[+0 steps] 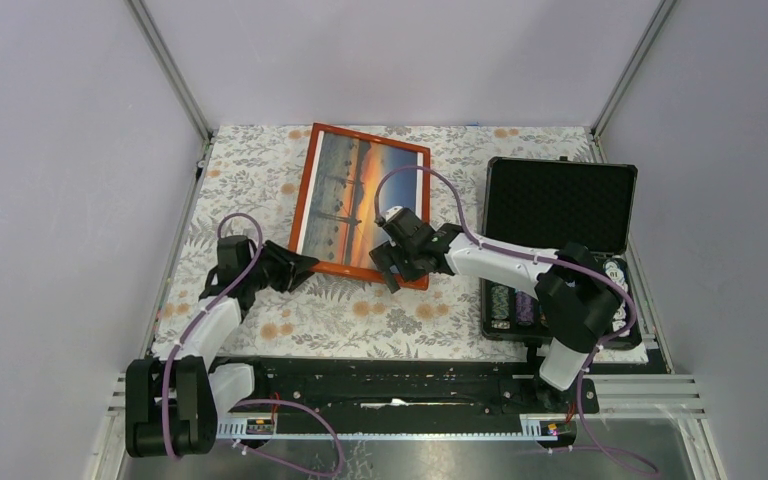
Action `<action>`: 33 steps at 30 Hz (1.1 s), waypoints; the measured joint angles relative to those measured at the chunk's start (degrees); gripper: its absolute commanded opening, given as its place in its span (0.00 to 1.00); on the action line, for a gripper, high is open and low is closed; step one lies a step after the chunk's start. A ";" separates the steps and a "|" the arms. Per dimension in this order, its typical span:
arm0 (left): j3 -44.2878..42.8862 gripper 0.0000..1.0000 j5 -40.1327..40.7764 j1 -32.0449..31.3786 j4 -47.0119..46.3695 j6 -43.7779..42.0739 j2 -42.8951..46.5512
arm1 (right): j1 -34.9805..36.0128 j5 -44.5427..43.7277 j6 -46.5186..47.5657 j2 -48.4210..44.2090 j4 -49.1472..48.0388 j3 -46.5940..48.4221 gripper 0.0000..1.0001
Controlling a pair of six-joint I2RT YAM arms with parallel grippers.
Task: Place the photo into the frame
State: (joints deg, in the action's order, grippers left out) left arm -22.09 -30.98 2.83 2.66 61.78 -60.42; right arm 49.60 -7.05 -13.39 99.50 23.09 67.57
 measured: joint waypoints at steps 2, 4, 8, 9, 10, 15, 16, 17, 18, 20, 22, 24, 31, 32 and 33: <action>-0.20 0.45 0.68 -0.02 0.48 -0.02 -0.35 | 0.00 0.98 3.10 0.00 -1.64 -0.50 0.98; -0.37 0.51 5.09 -0.24 1.99 -1.64 -0.63 | 0.00 1.66 6.25 0.04 -2.67 -0.74 0.96; -0.15 0.60 16.17 0.22 8.28 -5.86 -2.12 | 0.00 2.69 11.85 1.27 -4.26 -0.55 0.88; -0.15 0.63 17.66 0.22 9.44 -6.38 -2.32 | 0.00 3.26 13.20 2.14 -4.55 -0.31 0.86; -0.15 0.69 18.86 0.22 10.32 -6.51 -2.38 | 0.00 3.82 14.58 3.30 -4.83 -0.07 0.84; -1.62 0.75 21.11 0.11 11.87 -8.09 -2.01 | 0.48 8.07 18.75 6.36 -5.46 1.75 0.80; -1.88 0.77 21.70 0.11 12.74 -8.61 -1.60 | 0.90 8.63 19.47 6.73 -5.68 2.32 0.79; -2.05 0.78 22.29 0.11 13.44 -9.29 -1.05 | 1.51 9.16 20.11 7.21 -5.77 2.86 0.77; -2.36 0.78 22.91 0.11 14.64 -10.01 -0.15 | 2.34 9.68 20.65 7.85 -5.81 3.54 0.75; -3.37 0.78 23.98 0.11 16.46 -11.26 1.53 | 4.04 10.12 21.22 9.25 -5.86 4.48 0.71; -5.79 0.78 25.00 0.11 18.62 -12.83 3.17 | 5.31 10.45 21.49 10.40 -5.90 4.85 0.63; -8.68 0.78 25.73 0.11 19.45 -14.27 4.48 | 5.90 10.10 21.66 10.84 -5.92 5.22 0.48; -17.22 0.78 28.50 0.11 21.11 -17.27 7.74 | 6.86 5.84 19.98 11.28 -7.34 5.40 0.25; -17.97 0.78 29.09 0.11 21.29 -17.57 7.76 | 7.52 4.42 19.65 11.15 -8.15 4.98 0.22; -18.43 0.78 29.75 0.11 21.38 -17.92 7.74 | 8.15 3.15 19.08 11.08 -9.16 4.48 0.17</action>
State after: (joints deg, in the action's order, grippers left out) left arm -40.51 -1.23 2.94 24.03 43.86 -52.69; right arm 57.76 -3.90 5.69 110.59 13.93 72.05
